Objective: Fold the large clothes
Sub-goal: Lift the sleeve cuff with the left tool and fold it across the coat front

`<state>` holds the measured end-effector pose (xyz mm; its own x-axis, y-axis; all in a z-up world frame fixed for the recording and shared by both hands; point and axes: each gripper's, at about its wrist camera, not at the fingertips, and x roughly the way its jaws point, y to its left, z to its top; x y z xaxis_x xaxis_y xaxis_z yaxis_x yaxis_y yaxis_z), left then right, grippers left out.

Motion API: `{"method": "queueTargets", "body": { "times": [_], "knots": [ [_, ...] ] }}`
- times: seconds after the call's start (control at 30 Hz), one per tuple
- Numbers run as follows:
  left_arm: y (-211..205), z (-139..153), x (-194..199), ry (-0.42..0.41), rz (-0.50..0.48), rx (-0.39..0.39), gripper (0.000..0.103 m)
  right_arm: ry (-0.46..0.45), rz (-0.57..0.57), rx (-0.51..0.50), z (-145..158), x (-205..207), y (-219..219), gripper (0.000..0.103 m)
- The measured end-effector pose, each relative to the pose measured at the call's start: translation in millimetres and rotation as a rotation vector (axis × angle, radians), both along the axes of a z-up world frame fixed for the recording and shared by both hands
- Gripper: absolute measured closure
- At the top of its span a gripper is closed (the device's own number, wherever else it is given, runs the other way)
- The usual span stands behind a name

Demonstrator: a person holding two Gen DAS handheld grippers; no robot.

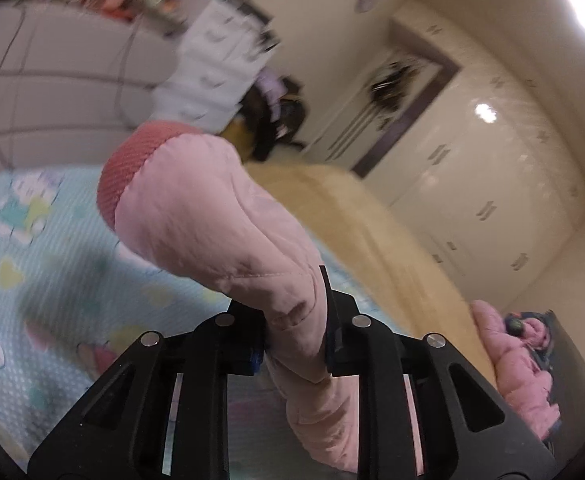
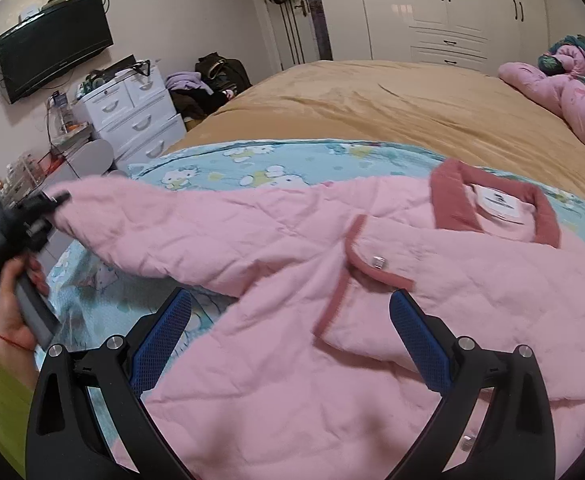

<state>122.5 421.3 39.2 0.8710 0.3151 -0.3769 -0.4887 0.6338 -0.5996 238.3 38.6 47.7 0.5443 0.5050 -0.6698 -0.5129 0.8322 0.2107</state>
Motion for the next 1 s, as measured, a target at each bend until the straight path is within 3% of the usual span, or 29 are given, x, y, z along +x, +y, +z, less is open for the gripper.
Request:
{"method": "queueTargets", "body": {
  "times": [0.3,0.5,1.0],
  "knots": [
    [-61,91,21,-0.053,-0.119,0.16,0.09,-0.012,-0.146,0.095,20,-5,-84,0.004],
    [-111,128,28,-0.078,-0.187,0.24,0.09,-0.025,-0.182,0.144,30,-15,-121,0.004],
    [-216,160,48,-0.094,-0.34,0.354,0.09,-0.004,-0.292,0.251,30,-32,-203,0.004]
  ]
}}
